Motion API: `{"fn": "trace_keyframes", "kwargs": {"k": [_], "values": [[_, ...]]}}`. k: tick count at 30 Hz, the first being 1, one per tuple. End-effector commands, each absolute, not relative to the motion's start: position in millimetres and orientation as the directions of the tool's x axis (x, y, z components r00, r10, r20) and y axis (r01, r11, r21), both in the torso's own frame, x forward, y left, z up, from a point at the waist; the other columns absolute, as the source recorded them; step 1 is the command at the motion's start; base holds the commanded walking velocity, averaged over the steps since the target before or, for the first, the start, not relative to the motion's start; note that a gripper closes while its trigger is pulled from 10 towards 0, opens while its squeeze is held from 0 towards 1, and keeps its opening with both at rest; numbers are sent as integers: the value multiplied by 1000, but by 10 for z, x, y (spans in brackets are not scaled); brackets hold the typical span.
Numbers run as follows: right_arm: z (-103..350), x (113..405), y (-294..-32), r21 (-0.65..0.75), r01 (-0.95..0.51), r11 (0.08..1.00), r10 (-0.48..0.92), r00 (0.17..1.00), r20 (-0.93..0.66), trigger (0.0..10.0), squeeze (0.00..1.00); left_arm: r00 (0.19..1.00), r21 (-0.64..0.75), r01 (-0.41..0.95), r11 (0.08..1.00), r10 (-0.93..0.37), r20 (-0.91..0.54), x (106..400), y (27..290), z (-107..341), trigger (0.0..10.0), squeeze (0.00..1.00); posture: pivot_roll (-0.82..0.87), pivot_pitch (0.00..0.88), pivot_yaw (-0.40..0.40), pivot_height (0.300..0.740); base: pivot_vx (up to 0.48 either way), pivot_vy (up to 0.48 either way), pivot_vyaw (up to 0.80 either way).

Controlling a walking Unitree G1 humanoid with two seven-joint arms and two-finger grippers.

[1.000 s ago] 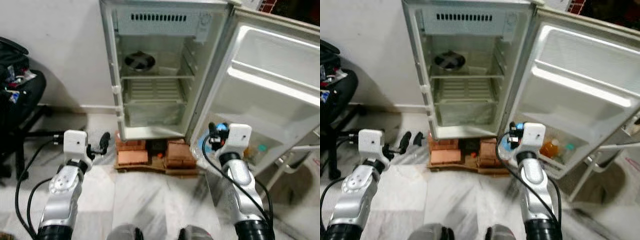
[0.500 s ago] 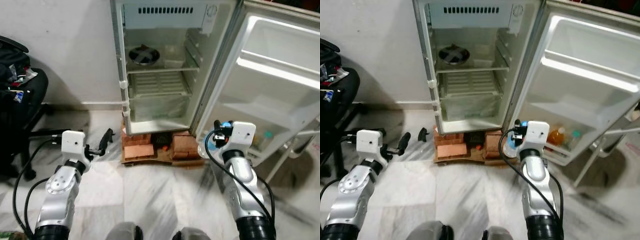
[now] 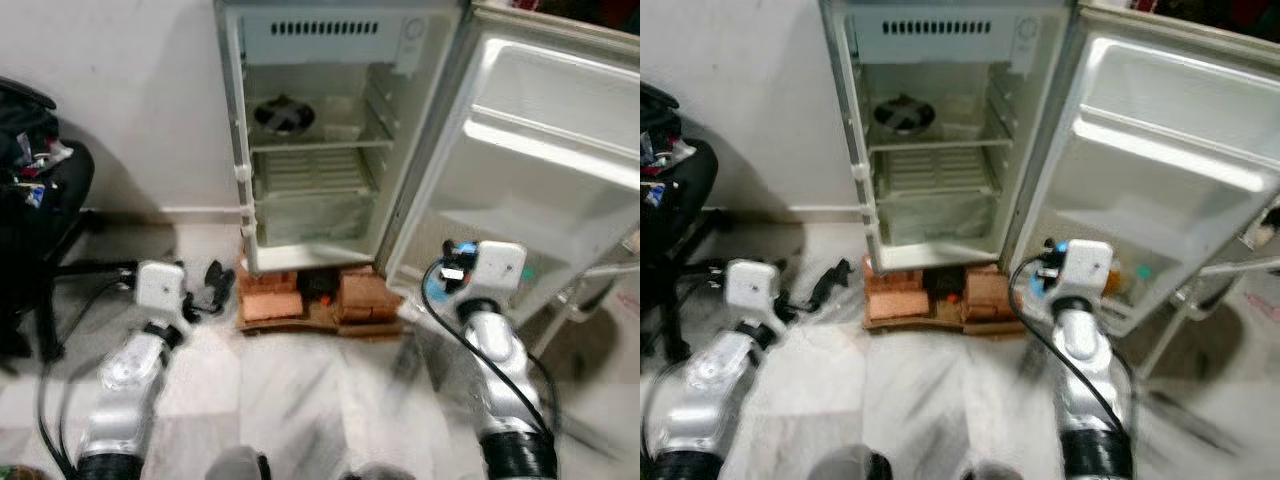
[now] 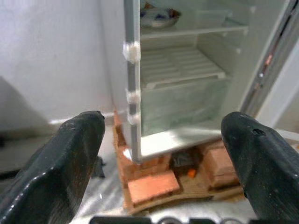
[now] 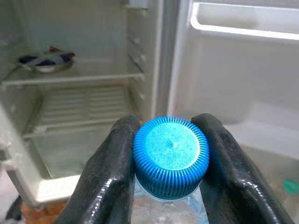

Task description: Restocking fridge

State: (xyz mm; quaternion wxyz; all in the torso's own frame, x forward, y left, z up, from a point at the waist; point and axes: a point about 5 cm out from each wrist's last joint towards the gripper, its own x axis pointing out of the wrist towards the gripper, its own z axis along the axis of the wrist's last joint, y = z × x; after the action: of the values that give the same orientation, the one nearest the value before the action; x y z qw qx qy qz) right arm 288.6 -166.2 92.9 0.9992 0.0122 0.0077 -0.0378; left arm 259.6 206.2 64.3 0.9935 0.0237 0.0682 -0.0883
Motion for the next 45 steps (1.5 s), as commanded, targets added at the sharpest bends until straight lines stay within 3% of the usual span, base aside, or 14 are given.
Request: {"fn": "trace_keyframes", "kwargs": {"k": [1, 16, 30, 45], "values": [[996, 2893, -1756, 2, 101, 995, -101, 995, 15, 10000, 0, 971, 33, 210, 977, -205, -120, 2638, 1984, 687, 10000, 0, 24, 91, -27, 740, 446, 0, -644], [948, 2883, -1748, 2, 106, 994, -106, 994, 1, 10000, 0, 959, 10, 248, 969, -244, -143, 2578, 1921, 630, 10000, 0, 33, 88, -28, 740, 453, 0, -74], [937, 2906, -1747, -9, 102, 995, -102, 995, -10, 10000, 0, 958, -5, 246, 969, -244, -152, 2541, 1897, 604, 10000, 0, 33, 89, -40, 740, 0, 0, 0], [922, 2929, -1747, -13, 89, 996, -89, 996, -21, 10000, 0, 962, 7, 207, 978, -203, -181, 2470, 1933, 544, 10000, 0, 29, 94, -47, 740, 0, 0, -451]]}}
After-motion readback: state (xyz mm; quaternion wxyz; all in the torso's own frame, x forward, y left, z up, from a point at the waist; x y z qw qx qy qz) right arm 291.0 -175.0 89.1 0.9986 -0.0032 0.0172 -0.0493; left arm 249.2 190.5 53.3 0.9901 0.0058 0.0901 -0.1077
